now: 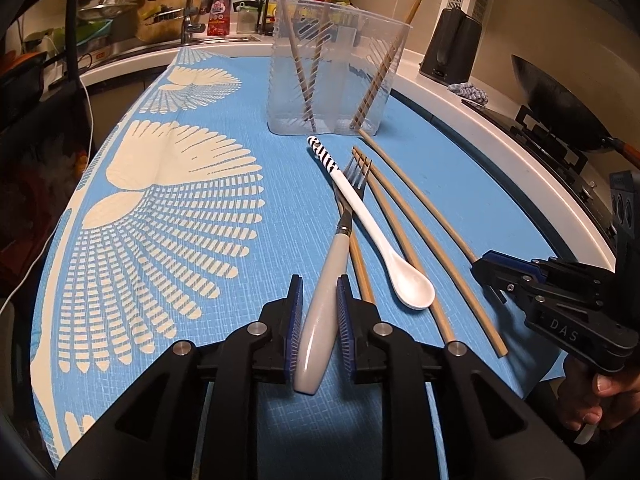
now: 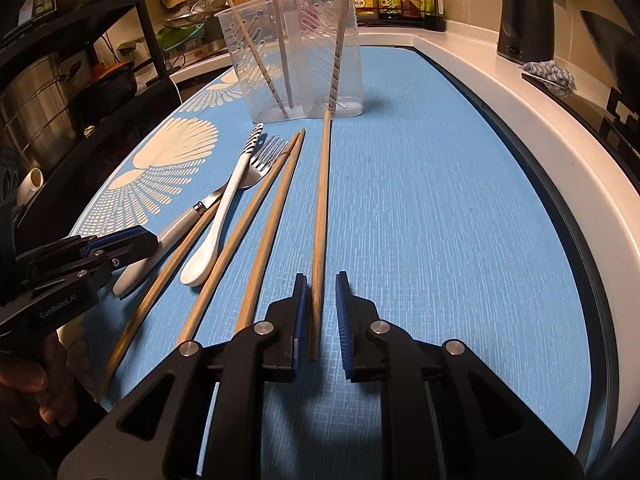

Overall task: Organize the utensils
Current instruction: 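Close the left tool on the white-handled fork while the right tool grasps a chopstick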

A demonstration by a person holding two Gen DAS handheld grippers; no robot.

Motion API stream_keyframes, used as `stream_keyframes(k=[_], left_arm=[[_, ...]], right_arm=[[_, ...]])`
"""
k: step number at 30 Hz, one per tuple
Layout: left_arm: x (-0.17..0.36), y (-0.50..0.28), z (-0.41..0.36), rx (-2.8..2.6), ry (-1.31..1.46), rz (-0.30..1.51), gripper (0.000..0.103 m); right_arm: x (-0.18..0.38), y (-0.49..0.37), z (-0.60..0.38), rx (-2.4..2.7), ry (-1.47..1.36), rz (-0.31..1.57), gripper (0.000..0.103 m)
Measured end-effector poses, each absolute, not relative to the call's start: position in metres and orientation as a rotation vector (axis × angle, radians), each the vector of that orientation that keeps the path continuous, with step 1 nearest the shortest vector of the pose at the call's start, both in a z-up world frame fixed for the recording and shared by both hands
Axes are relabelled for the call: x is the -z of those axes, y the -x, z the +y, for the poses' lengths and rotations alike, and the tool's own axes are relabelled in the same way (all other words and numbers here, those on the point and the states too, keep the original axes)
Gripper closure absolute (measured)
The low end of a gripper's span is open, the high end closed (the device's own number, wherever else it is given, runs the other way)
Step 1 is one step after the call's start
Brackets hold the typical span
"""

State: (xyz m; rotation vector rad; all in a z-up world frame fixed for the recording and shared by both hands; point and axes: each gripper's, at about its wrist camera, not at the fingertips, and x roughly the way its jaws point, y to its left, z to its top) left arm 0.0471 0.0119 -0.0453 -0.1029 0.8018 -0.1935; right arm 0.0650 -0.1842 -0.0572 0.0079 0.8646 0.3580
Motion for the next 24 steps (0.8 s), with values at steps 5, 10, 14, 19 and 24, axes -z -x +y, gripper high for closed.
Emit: stream_keyframes(k=[5, 10, 14, 19, 24], left_arm=[[0.046, -0.047, 0.010, 0.188, 0.093, 0.807, 0.081], [0.046, -0.047, 0.010, 0.187, 0.091, 0.807, 0.080], [0.047, -0.047, 0.009, 0.190, 0.084, 0.813, 0.079], [0.050, -0.048, 0.007, 0.179, 0.065, 0.827, 0.078], [0.050, -0.049, 0.007, 0.181, 0.065, 0.827, 0.081]], right_arm=[[0.057, -0.065, -0.183, -0.352, 0.001, 0.865, 0.090], [0.057, -0.065, -0.185, -0.343, 0.000, 0.869, 0.097], [0.057, -0.064, -0.188, -0.315, 0.005, 0.868, 0.097], [0.056, -0.066, -0.198, -0.269, -0.003, 0.873, 0.098], [0.057, -0.067, -0.207, -0.240, -0.015, 0.873, 0.097]])
